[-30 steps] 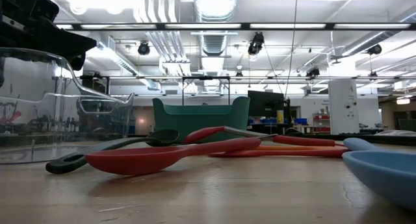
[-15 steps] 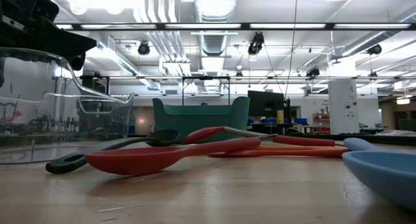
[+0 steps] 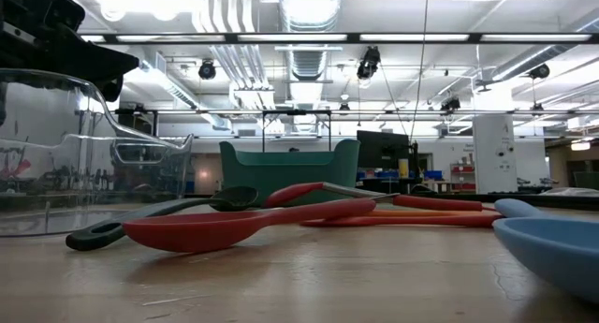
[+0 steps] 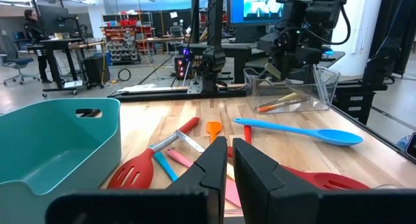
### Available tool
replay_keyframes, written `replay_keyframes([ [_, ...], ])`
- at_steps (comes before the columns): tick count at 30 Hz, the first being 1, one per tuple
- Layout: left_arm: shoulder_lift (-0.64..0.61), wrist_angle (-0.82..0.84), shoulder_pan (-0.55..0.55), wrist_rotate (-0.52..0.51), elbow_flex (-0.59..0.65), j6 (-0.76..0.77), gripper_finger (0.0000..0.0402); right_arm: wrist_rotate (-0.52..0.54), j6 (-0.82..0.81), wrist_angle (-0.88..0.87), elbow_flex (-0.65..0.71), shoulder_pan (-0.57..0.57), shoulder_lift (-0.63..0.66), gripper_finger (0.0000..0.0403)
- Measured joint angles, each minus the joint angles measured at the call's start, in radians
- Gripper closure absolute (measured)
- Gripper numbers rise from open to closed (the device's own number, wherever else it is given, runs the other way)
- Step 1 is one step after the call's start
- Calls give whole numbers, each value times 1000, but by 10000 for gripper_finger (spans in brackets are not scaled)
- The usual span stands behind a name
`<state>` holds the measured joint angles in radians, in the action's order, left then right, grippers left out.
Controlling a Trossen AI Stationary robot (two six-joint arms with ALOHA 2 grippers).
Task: Pick & Place Kitchen Items
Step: Put the green knife into the right transparent bin, then put the yellow knife into the right transparent bin
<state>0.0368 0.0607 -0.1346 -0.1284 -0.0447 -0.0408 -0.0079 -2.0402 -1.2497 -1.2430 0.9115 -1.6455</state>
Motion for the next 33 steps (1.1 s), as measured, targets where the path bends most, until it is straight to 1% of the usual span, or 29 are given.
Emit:
replay_keyframes([
  [8,0,0,0,0,0,0,369,-1,-2,12,-6,0,0,322],
  [13,0,0,0,0,0,0,369,-99,-2,6,-36,-25,0,315],
  [15,0,0,0,0,0,0,369,-101,-2,3,-57,-38,1,314],
  [18,0,0,0,0,0,0,369,-101,10,0,-96,-64,1,319],
  [24,0,0,0,0,0,0,369,-102,33,7,-208,-105,1,346],
  [26,0,0,0,0,0,0,369,-97,72,7,-254,-116,1,354],
  [28,0,0,0,0,0,0,369,-55,132,9,-294,-129,2,360],
  [33,0,0,0,0,0,0,369,177,327,46,-363,-167,3,370],
])
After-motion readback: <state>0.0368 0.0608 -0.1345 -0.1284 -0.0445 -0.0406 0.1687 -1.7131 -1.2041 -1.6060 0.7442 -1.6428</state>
